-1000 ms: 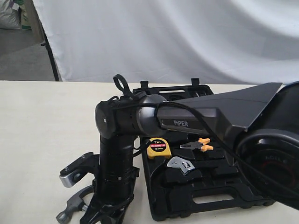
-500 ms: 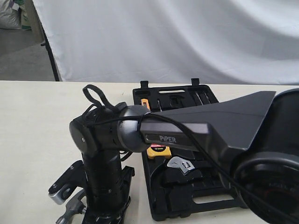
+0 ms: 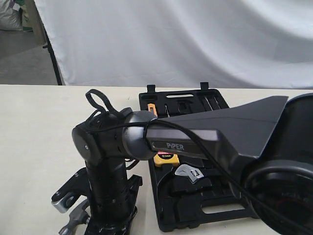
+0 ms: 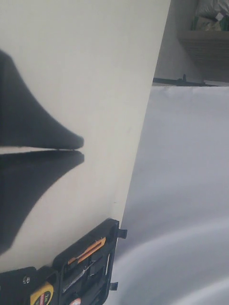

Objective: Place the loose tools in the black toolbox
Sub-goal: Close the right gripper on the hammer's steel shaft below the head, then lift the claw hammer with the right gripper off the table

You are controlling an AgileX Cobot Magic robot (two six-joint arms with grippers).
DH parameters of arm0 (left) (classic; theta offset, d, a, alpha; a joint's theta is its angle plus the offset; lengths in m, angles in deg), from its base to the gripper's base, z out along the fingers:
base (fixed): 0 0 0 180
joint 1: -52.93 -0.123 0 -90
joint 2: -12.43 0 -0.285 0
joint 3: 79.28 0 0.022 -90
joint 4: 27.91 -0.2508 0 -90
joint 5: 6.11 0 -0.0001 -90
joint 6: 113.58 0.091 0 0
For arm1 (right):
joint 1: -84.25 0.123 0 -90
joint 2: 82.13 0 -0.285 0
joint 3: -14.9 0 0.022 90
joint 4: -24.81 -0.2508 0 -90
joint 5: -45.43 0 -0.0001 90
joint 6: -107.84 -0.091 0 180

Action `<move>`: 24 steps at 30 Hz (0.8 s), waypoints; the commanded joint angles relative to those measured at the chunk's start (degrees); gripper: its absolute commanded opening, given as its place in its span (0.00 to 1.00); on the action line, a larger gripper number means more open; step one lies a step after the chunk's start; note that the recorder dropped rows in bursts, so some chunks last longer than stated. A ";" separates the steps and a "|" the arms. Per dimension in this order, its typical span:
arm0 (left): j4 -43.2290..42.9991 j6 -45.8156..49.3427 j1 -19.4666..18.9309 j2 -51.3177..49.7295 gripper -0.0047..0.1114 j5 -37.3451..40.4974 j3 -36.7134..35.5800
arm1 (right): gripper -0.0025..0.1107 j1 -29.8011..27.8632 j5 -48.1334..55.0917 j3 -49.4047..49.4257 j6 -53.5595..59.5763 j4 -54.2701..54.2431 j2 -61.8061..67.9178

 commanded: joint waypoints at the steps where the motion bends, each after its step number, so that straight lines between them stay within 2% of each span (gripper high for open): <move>1: -0.25 -0.27 -1.45 0.18 0.05 -0.41 0.15 | 0.43 0.26 -0.56 0.72 -2.09 0.70 0.96; 3: -0.25 -0.27 -1.45 0.18 0.05 -0.41 0.15 | 0.47 0.26 -0.07 0.61 -2.13 0.70 0.96; 7: -0.25 -0.27 -1.45 0.18 0.05 -0.41 0.15 | 0.48 0.26 0.35 -3.51 -1.48 0.70 0.96; 10: -0.25 -0.27 -1.45 0.18 0.05 -0.41 0.15 | 0.48 0.26 -5.40 -7.59 -1.82 0.70 0.96; 13: -0.25 -0.27 -1.45 0.18 0.05 -0.41 0.15 | 0.48 0.26 -10.72 -7.76 -1.82 0.54 1.03; 24: -0.25 -0.27 -1.45 0.18 0.05 -0.41 0.15 | 0.48 0.26 -10.49 -7.76 -1.82 0.44 3.82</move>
